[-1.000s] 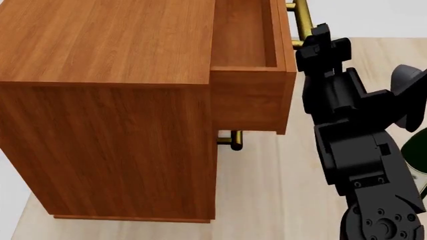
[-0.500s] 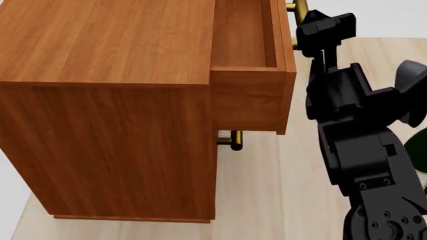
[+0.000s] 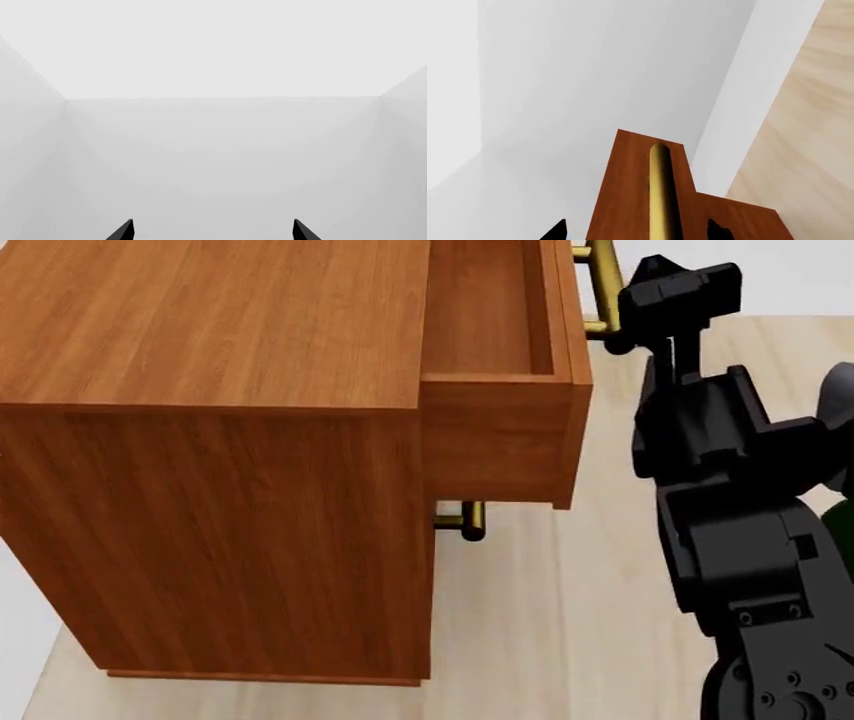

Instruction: Close the bottom drawer of the cabinet and open the top drawer.

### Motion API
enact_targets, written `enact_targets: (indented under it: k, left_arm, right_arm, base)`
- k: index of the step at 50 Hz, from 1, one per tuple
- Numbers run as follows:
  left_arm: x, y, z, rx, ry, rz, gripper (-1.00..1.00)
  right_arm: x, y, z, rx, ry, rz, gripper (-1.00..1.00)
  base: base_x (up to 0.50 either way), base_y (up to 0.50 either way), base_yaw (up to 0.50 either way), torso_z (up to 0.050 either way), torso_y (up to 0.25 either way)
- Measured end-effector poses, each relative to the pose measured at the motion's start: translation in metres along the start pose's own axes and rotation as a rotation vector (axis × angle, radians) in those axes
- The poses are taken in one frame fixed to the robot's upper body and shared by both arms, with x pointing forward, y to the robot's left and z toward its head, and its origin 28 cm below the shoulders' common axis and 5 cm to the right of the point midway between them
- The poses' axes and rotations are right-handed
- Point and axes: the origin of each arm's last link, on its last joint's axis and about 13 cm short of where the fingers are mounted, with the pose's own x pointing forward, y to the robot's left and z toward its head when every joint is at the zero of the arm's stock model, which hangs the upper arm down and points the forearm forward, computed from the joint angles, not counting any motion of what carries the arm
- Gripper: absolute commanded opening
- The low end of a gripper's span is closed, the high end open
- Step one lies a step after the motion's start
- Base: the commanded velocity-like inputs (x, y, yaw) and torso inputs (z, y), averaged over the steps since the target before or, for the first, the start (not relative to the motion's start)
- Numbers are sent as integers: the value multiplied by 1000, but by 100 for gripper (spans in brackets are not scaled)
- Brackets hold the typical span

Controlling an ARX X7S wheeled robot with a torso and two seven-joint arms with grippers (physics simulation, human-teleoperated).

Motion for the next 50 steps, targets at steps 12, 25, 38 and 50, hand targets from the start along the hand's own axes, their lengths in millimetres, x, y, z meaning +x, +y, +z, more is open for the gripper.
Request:
enact_targets:
  k: [12,25,38,50]
  left_arm:
    - [0,-1,0,-3,-1,-2,100]
    - [0,0,-1,-7,-2,-2,100]
    - [-2,0,-3,-17,0,1,100]
    - [-3,0,-4,-21,1,3,100]
  right_arm:
    - [-5,8,9,-59,-50,-6,100]
    - [-6,26,15,-238,-84,-16,100]
    - [-6,49,20,-495,-110,-42,100]
    - [-7,64,24,-685,-130,-60,100]
  base:
    - [0,0,0,0,0]
    - [0,0,0,0,0]
    - [0,0,0,0,0]
    - [0,0,0,0,0]
